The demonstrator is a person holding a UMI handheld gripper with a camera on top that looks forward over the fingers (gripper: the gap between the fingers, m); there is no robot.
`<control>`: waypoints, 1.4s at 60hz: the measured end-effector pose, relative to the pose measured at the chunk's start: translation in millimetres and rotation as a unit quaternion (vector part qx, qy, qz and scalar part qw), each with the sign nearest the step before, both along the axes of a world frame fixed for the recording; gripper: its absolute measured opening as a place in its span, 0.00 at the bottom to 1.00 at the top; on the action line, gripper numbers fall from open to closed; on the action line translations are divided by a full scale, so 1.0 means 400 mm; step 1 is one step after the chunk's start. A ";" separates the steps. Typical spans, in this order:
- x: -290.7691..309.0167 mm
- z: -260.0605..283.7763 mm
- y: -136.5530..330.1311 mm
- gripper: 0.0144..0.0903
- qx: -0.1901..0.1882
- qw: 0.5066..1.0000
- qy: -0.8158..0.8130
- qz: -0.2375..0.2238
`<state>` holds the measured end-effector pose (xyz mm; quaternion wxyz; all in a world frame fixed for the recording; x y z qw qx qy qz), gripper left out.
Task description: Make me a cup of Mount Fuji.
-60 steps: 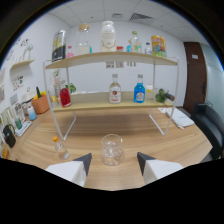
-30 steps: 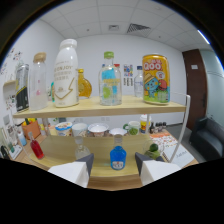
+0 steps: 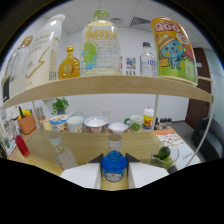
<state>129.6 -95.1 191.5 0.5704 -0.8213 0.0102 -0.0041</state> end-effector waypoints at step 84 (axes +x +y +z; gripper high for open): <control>-0.054 -0.190 -0.230 0.29 -0.077 0.560 -0.798 0.209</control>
